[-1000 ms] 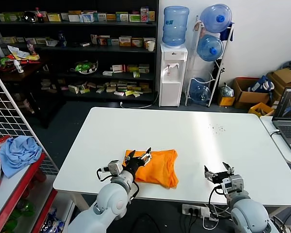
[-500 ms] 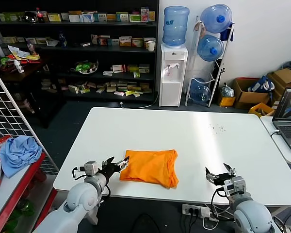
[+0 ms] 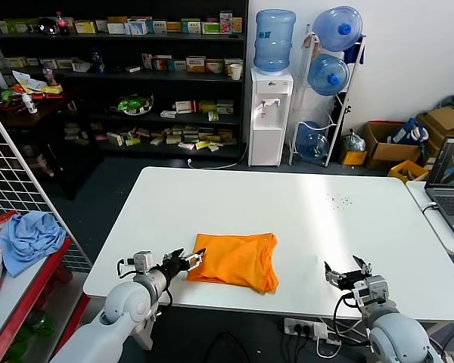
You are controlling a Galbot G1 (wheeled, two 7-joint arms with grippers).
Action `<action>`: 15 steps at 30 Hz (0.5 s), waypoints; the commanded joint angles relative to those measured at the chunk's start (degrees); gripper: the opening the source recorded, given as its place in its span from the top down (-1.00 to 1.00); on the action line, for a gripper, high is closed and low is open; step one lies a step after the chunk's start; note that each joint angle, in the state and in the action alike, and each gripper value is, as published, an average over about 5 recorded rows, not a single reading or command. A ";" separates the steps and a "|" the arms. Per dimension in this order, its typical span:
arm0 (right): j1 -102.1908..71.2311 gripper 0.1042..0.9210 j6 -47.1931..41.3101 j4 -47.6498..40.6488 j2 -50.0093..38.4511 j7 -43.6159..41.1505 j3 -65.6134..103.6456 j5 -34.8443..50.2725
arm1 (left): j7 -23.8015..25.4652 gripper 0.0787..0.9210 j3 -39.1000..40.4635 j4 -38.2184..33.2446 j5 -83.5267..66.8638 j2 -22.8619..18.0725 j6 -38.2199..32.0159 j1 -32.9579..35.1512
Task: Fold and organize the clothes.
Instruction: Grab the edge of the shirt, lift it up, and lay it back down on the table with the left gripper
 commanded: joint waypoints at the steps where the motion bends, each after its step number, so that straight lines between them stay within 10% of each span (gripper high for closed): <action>1: 0.16 -0.76 -0.12 -0.08 -0.10 0.00 0.08 0.60 | 2.45 -0.77 1.08 3.18 0.64 -1.85 0.91 -0.87; 15: 1.11 -0.76 -0.68 0.32 0.18 0.42 -0.63 0.95 | 3.79 -0.67 2.13 3.43 3.02 -2.81 0.55 -0.73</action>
